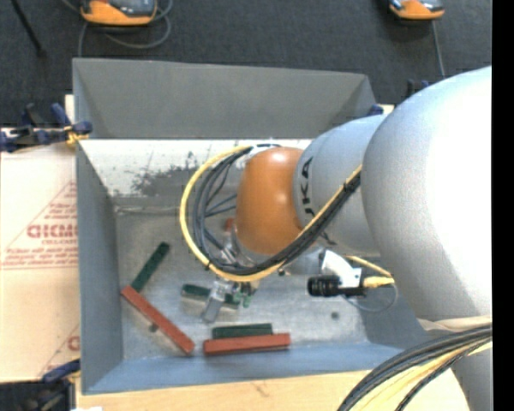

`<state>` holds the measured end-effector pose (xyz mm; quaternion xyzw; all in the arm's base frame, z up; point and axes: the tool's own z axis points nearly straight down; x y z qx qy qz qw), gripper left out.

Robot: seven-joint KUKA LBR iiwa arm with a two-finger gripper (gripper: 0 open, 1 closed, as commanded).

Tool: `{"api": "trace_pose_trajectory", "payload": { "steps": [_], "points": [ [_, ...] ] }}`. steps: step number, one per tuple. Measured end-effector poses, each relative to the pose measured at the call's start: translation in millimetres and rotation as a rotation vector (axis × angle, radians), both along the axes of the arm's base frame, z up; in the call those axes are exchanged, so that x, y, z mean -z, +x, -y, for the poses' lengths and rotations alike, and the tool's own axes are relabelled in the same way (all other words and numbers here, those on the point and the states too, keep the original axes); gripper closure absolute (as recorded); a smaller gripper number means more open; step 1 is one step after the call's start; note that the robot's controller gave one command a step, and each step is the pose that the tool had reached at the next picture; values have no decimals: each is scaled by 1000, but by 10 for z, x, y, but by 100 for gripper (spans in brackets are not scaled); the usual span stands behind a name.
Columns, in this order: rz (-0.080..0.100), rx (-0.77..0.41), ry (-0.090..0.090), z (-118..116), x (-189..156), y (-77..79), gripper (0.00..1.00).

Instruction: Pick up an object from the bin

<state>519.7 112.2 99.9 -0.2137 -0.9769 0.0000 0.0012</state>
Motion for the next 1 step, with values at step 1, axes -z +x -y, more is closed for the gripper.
{"api": "trace_pose_trajectory", "payload": {
  "steps": [1],
  "points": [
    [-1,180,-1,-76,303,-51,0]
  ]
}}
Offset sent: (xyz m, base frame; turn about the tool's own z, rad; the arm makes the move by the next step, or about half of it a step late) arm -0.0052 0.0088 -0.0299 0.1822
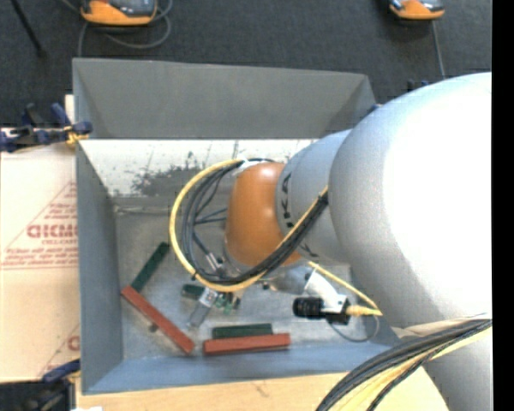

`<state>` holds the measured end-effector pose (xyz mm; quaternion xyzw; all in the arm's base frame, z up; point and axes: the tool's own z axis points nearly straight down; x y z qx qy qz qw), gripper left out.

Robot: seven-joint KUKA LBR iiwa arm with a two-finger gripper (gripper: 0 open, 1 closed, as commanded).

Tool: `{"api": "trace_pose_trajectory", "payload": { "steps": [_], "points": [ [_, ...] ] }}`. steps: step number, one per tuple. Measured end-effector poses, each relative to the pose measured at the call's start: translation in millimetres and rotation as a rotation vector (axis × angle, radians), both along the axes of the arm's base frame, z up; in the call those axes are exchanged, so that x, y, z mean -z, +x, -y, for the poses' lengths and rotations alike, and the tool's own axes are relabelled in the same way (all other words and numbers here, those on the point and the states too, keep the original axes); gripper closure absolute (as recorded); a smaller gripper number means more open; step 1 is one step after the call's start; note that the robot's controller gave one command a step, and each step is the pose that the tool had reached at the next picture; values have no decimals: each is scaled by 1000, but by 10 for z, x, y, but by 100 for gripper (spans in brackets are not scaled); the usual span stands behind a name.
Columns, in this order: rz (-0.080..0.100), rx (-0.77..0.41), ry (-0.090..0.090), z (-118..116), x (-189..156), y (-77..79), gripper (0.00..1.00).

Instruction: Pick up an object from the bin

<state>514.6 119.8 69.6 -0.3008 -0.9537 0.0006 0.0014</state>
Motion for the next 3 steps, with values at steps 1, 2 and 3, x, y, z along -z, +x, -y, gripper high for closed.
{"api": "trace_pose_trajectory", "payload": {
  "steps": [1,2,3],
  "points": [
    [0,-1,0,7,-2,3,0],
    [1,0,0,8,-2,4,100],
    [6,0,1,16,-178,12,100]
  ]
}}
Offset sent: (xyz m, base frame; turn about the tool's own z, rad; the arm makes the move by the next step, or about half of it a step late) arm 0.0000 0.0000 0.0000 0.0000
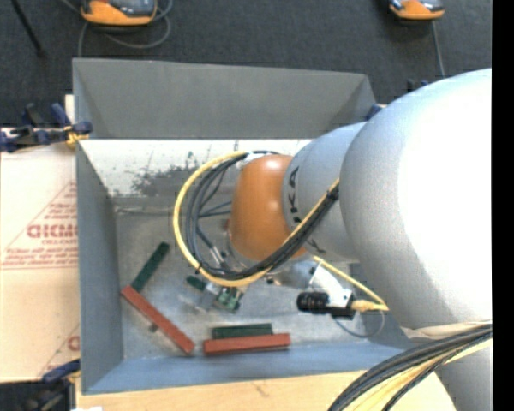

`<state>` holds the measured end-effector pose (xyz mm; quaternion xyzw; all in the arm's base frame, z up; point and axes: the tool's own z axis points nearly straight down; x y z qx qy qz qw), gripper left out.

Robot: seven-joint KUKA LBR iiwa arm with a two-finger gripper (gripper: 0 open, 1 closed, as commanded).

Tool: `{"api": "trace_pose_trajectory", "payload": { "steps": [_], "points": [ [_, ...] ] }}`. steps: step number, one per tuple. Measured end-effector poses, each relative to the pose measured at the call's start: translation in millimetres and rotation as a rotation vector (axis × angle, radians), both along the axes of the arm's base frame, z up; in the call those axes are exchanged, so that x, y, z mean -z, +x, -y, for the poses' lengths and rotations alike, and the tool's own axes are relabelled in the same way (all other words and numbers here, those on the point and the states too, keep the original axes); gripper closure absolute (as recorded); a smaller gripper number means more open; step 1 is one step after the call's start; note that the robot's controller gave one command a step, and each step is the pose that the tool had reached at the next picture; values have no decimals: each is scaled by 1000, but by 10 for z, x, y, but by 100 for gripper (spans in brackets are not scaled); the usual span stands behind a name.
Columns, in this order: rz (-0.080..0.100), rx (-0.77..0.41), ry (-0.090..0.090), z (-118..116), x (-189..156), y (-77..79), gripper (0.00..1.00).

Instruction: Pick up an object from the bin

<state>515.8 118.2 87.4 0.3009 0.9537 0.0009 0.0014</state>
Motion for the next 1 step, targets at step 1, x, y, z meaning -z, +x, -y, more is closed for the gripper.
{"api": "trace_pose_trajectory", "payload": {
  "steps": [1],
  "points": [
    [0,0,0,12,-144,10,100]
  ]
}}
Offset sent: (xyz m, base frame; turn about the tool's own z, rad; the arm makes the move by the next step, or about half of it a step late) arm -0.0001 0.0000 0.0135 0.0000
